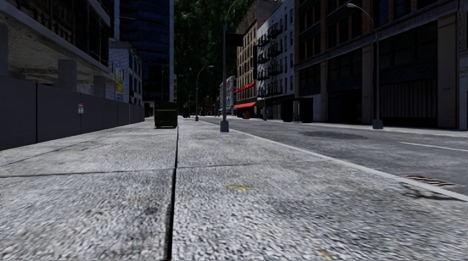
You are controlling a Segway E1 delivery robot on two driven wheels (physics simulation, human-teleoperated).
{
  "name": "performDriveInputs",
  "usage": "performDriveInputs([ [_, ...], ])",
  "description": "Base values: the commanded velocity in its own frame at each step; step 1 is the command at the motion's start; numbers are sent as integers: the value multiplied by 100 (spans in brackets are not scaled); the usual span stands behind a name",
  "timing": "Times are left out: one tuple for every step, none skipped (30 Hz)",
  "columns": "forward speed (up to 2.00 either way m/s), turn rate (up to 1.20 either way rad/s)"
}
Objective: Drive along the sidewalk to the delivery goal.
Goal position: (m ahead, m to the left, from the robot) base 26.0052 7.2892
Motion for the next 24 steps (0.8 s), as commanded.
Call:
performDriveInputs([
  [200,58],
  [200,58],
  [200,58],
  [200,58],
  [200,58],
  [200,58],
  [200,58],
  [200,58],
  [200,56],
  [200,44],
  [200,44],
  [200,17],
  [200,0],
  [200,0],
  [200,0],
  [200,0],
  [200,0],
  [200,0],
  [200,0],
  [200,0],
  [200,0],
  [200,0],
  [200,0],
  [200,0],
])
